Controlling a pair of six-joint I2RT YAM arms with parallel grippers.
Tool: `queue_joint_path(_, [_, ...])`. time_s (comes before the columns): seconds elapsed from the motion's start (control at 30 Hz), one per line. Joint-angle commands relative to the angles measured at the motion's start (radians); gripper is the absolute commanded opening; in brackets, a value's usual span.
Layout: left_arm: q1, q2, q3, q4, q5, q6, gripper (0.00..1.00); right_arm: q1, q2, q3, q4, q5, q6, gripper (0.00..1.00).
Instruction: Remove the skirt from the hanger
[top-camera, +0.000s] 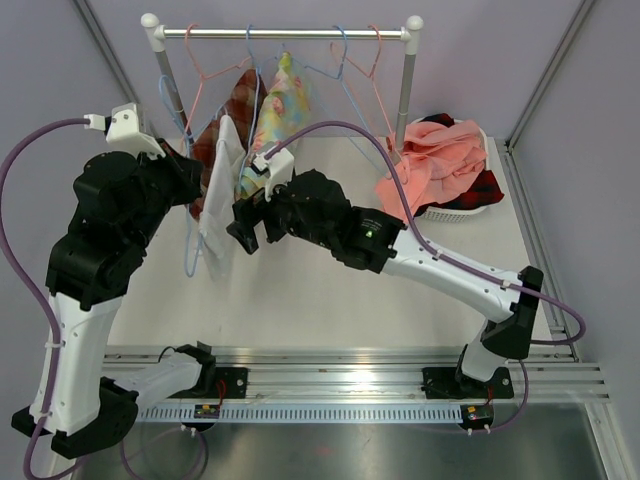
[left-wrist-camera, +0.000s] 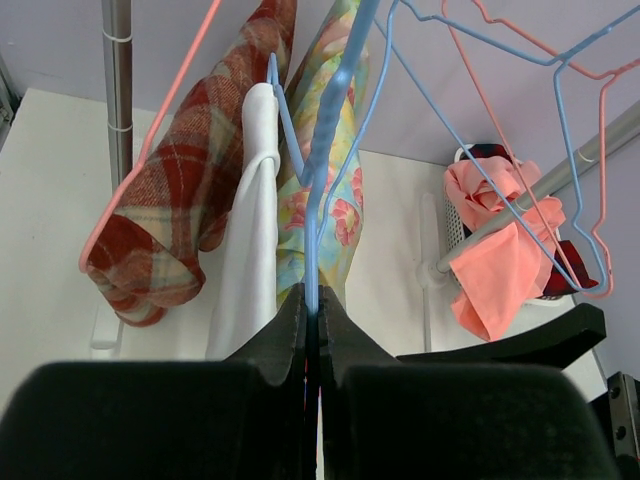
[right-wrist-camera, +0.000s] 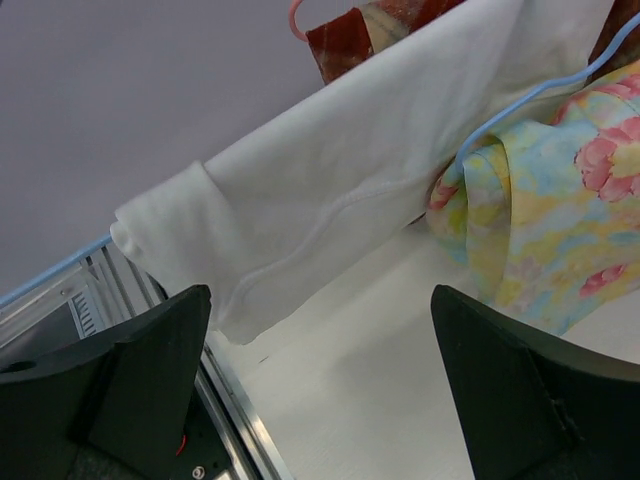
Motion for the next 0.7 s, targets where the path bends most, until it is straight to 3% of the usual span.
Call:
queue_joint_path(0.0, [-0.005, -0.018, -0.001, 0.109, 0.022, -0.007, 0.00, 0.005, 0.034, 0.071, 0.002, 0.017, -0.010, 0.99])
queue_joint_path(0.67, [-0.005, -0.012, -0.008, 0.156, 0.058, -0.022, 0.00, 0.065, 0.138, 0.103, 0.017, -0.032, 0.030, 0.99])
